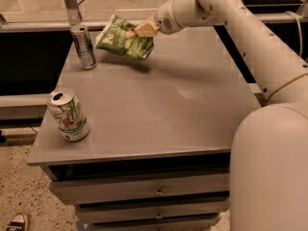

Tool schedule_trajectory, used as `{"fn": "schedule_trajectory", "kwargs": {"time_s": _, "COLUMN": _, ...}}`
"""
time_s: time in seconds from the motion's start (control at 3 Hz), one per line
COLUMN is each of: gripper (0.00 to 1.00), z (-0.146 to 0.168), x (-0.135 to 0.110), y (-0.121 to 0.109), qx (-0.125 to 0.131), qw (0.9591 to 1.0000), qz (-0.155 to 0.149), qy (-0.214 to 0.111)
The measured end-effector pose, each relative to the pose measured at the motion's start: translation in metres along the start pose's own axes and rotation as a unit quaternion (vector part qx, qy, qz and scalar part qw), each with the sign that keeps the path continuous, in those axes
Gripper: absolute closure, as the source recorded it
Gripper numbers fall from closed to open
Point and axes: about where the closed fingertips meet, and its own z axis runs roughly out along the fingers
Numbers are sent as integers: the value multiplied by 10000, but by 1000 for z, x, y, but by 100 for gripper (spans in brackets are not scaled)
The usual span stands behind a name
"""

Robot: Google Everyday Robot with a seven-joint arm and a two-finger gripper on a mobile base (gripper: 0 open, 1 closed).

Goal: Move green jalapeno chip bag near redbull can

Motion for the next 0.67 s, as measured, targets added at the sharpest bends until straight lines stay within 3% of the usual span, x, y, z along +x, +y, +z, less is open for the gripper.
{"fn": "schedule_trajectory", "kwargs": {"time_s": 0.33, "gripper": 100, "z": 17, "x": 2, "y": 11, "qx": -228, "qw": 9997, "qz": 45, "qy": 25}}
{"fn": "schedule_trajectory", "kwargs": {"time_s": 0.67, "gripper": 77, "z": 34, "x": 8, "y": 15, "qx": -360, "qw": 9992, "qz": 150, "qy": 96}}
